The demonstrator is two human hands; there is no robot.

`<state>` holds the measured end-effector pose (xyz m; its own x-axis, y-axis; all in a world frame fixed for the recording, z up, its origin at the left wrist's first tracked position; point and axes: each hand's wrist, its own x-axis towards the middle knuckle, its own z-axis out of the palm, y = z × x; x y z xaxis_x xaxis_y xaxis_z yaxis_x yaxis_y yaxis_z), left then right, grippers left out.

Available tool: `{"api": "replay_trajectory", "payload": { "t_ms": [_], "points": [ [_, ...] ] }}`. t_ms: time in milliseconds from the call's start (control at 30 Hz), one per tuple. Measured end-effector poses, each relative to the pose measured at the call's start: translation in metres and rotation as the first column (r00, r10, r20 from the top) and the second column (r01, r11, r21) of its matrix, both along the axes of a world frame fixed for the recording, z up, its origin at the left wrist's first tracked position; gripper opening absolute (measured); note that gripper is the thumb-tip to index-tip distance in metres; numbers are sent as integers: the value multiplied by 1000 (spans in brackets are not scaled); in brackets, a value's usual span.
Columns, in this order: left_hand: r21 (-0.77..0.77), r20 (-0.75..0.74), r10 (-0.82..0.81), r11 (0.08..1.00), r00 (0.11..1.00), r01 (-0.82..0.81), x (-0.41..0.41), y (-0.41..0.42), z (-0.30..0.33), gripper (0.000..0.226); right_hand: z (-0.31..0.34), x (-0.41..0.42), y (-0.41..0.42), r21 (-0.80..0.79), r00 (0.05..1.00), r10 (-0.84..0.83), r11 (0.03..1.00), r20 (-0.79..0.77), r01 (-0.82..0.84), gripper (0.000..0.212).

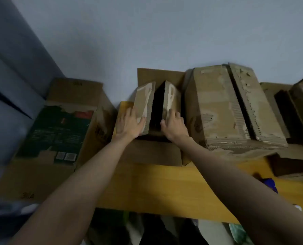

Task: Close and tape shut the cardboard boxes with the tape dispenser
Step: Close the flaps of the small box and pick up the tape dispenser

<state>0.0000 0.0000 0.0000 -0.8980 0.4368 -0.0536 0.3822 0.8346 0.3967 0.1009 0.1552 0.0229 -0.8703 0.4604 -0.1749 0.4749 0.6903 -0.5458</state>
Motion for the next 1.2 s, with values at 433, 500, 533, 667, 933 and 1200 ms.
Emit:
{"api": "replay_trajectory", "payload": {
  "t_ms": [433, 500, 533, 667, 933, 1200],
  "points": [
    [154, 456, 131, 963, 880, -223, -28, 3, -89, 66, -76, -19, 14, -215, 956, -233, 939, 180, 269, 63],
    [165, 433, 146, 957, 890, -237, -17, 2, -94, 67, -81, -15, 11, -198, 960, -222, 947, 171, 254, 60],
    [165, 426, 157, 955, 891, -248, -10, -1, -95, 67, -84, -10, 8, -195, 962, -217, 949, 165, 247, 60],
    [170, 444, 204, 937, 872, -306, 29, -16, -98, 70, -88, 19, -2, -196, 977, -169, 962, 126, 192, 60],
    [160, 472, 290, 900, 833, -405, 150, -57, -83, 73, -96, 114, -16, -256, 997, 30, 967, 72, -11, 68],
    [129, 448, 397, 858, 801, -497, 268, -56, -80, 75, -99, 205, -3, -277, 986, 165, 948, 13, -155, 75]
  ]
}}
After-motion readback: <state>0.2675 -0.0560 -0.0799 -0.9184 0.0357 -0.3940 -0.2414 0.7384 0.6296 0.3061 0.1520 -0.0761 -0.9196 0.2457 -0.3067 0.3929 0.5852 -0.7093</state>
